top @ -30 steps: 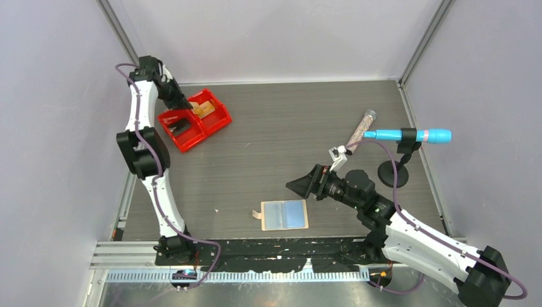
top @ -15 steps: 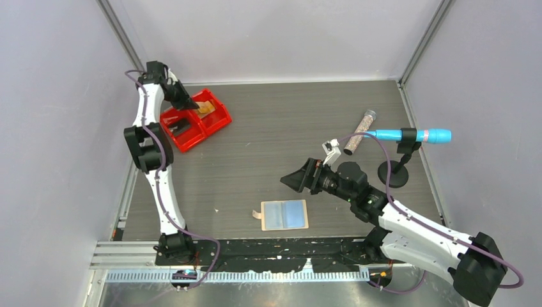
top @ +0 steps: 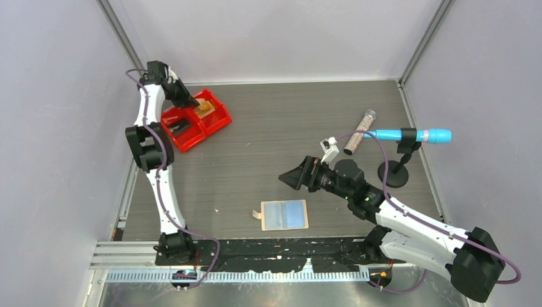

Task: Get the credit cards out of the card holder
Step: Place the credit card in the storage box.

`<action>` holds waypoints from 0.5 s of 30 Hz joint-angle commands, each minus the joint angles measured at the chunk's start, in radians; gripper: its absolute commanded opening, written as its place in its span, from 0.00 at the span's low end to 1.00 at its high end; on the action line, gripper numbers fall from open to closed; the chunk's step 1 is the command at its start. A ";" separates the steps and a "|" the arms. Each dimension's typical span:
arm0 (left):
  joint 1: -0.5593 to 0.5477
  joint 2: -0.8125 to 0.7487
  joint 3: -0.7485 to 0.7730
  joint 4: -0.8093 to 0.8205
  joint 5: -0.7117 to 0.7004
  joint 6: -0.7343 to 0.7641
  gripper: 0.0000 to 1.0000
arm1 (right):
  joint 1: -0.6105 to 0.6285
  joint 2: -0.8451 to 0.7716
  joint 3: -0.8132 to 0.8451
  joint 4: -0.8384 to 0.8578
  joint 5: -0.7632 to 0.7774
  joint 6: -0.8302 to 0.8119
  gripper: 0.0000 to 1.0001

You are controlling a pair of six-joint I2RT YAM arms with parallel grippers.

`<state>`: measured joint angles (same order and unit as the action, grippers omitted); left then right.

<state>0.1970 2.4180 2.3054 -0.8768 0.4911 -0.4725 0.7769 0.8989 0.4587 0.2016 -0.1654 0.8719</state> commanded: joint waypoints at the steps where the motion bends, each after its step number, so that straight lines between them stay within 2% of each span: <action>1: 0.006 0.010 0.046 0.060 -0.004 -0.009 0.01 | 0.000 0.010 0.050 0.041 0.020 -0.017 0.95; 15: 0.011 0.022 0.049 0.099 -0.008 -0.014 0.09 | -0.007 0.042 0.059 0.045 0.022 -0.012 0.95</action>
<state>0.1986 2.4351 2.3096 -0.8291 0.4862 -0.4850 0.7753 0.9363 0.4694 0.2043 -0.1581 0.8688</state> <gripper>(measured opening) 0.084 0.955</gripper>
